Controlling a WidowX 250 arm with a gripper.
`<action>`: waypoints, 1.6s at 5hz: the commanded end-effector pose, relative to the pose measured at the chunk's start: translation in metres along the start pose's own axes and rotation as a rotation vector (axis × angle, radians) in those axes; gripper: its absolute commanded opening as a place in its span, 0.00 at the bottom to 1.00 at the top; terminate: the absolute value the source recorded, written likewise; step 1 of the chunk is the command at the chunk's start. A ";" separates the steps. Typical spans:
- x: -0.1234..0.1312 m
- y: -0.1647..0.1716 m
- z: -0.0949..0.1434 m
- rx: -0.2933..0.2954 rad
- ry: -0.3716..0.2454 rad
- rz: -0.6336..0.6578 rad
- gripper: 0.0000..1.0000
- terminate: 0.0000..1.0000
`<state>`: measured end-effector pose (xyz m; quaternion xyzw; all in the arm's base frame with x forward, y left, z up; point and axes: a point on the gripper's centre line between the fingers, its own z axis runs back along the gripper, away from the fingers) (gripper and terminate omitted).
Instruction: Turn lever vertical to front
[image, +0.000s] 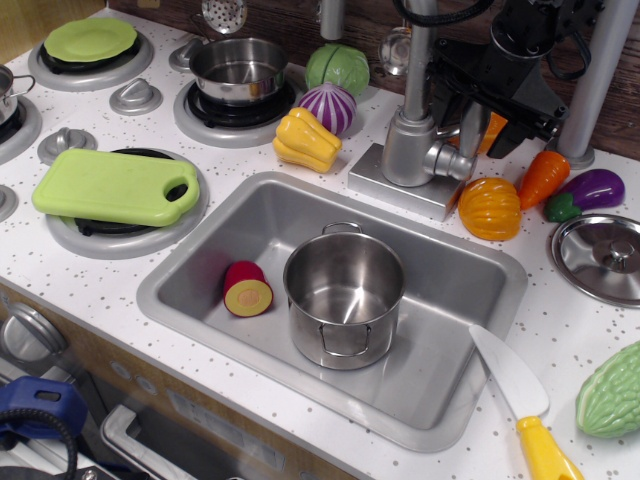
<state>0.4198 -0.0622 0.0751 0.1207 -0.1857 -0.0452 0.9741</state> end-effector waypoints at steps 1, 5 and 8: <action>0.018 0.015 0.014 0.007 -0.040 0.034 0.00 0.00; -0.031 -0.016 0.022 -0.076 0.139 0.203 0.00 0.00; -0.042 -0.017 -0.006 -0.159 0.201 0.227 0.00 0.00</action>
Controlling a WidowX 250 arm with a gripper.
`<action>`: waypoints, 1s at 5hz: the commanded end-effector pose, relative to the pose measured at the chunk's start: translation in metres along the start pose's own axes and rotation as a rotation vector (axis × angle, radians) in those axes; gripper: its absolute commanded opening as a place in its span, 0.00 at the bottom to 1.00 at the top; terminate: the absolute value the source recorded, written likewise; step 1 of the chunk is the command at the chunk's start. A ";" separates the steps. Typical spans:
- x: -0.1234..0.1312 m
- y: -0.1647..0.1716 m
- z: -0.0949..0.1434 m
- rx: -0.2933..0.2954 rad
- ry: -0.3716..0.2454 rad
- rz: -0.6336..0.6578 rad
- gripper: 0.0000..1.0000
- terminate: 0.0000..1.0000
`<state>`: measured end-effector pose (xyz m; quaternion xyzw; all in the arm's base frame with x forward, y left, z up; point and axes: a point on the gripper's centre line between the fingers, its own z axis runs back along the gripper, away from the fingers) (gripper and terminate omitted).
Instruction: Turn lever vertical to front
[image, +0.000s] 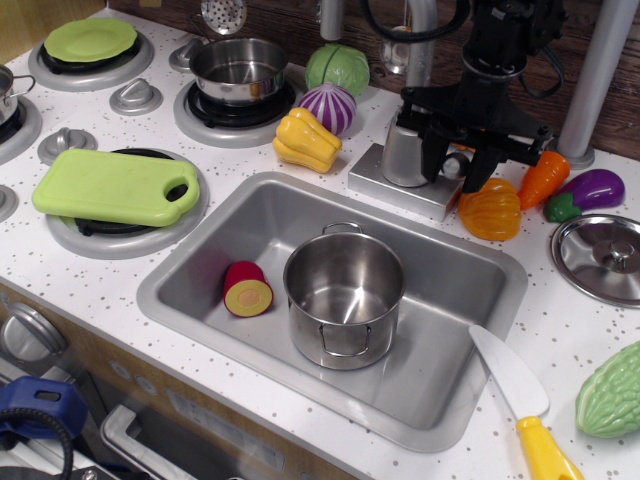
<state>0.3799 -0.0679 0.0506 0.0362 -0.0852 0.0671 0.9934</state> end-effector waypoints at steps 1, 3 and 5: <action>-0.001 -0.006 -0.006 -0.018 -0.032 -0.006 0.00 0.00; 0.000 -0.007 -0.005 -0.006 -0.018 -0.010 0.00 0.00; -0.001 -0.004 0.019 0.027 0.001 -0.008 1.00 1.00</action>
